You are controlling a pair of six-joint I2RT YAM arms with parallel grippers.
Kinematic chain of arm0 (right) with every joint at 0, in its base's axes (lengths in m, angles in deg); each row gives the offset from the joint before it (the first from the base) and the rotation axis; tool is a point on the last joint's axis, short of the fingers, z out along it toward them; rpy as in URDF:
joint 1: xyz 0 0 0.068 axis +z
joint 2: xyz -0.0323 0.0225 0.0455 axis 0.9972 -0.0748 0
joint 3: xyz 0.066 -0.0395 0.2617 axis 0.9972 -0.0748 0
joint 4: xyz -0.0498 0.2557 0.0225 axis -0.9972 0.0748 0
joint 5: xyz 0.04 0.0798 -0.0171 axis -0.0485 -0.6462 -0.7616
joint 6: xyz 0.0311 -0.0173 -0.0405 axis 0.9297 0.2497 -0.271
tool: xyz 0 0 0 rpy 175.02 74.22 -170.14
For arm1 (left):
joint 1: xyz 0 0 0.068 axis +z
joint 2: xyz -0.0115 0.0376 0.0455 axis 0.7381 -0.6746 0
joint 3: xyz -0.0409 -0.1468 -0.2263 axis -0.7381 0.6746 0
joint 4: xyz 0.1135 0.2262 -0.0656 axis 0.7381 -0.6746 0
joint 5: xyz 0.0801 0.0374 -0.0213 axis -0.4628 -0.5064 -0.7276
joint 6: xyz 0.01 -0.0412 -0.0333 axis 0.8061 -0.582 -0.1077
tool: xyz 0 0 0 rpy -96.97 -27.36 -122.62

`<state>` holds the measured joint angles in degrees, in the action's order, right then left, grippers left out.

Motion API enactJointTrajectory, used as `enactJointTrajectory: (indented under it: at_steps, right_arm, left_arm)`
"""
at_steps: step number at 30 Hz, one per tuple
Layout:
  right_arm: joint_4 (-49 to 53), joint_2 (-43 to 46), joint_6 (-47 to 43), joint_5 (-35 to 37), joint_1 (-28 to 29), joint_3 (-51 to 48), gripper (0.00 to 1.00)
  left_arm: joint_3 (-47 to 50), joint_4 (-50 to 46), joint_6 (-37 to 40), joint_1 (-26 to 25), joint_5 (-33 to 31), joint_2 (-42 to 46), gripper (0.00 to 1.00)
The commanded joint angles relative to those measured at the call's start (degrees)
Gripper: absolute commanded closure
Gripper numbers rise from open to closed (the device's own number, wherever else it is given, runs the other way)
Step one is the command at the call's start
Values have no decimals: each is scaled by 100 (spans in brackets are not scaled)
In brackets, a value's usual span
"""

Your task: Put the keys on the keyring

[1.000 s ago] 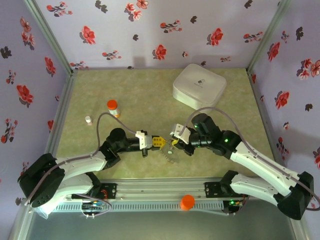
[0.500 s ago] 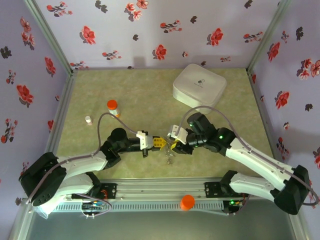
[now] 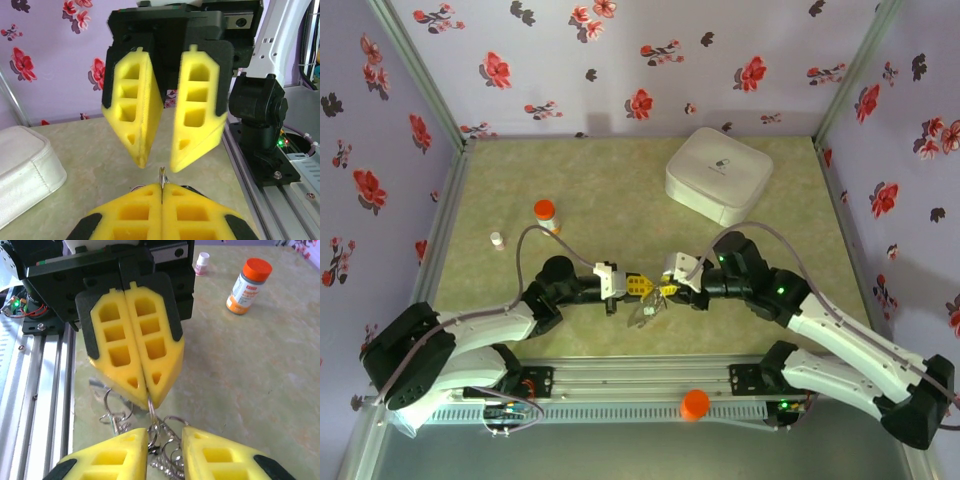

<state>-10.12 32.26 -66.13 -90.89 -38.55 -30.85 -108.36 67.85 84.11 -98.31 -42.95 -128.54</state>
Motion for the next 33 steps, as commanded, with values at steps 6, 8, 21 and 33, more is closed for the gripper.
enactJointTrajectory:
  at_steps: [6, 8, 21, 33]
  right_arm:
    - [-431, -231, 136, -221, 63, -97, 89]
    - [-418, -254, 131, -223, 64, -98, 90]
    - [483, -482, -463, 366, 134, 535, 100]
    - [1585, -1319, -958, 700, 452, 1577, 100]
  left_arm:
    - [-131, 523, -66, -41, 135, -67, 100]
    - [-136, 537, -69, -41, 135, -62, 100]
    - [-2, -458, 494, -41, -902, 412, 67]
    - [-540, -2250, 1015, -46, -591, 548, 71]
